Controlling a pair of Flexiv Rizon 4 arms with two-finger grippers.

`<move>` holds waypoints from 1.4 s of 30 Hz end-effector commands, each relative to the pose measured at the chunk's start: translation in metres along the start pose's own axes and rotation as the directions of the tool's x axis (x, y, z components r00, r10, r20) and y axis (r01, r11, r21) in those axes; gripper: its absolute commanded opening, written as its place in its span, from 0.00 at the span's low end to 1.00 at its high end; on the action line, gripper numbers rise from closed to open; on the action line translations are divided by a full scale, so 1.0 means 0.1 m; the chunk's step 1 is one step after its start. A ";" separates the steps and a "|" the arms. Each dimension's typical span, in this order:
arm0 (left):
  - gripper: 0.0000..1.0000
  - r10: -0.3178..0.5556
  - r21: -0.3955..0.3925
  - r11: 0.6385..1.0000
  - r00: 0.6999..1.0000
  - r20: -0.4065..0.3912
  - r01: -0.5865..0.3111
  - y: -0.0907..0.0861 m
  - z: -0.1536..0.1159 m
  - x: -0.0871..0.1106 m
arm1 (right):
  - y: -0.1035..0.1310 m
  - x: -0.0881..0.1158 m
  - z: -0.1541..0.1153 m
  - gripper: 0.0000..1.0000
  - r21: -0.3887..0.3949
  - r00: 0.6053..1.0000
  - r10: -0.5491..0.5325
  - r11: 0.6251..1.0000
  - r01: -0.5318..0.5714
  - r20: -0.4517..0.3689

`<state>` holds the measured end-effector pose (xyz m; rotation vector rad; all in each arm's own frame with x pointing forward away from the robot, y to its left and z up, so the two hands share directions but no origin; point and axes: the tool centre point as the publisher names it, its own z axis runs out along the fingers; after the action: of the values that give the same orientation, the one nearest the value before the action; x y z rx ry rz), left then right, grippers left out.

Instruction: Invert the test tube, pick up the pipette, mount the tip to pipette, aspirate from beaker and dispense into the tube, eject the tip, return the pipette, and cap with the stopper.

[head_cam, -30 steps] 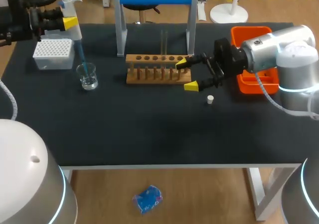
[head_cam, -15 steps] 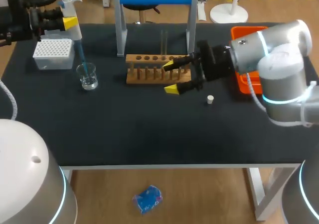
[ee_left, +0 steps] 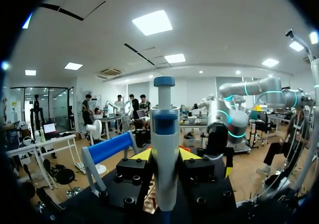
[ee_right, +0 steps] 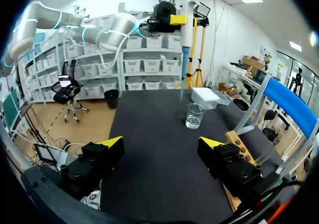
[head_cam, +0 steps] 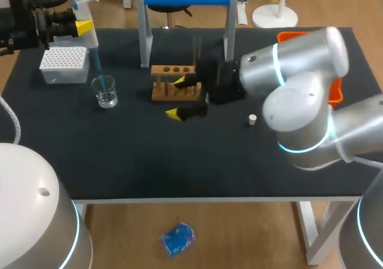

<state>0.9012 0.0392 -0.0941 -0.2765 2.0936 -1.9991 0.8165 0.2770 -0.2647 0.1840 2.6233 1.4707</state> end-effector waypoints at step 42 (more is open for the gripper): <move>0.00 0.001 0.001 1.000 1.000 -0.002 -0.001 0.00 -0.01 0.00 | -0.17 -0.55 1.73 1.00 0.100 0.994 0.023 0.994 -0.034 0.105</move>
<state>0.9014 0.0392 -0.0940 -0.2764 2.0945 -1.9988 0.8990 0.3997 -0.3561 0.3030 2.6551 1.2551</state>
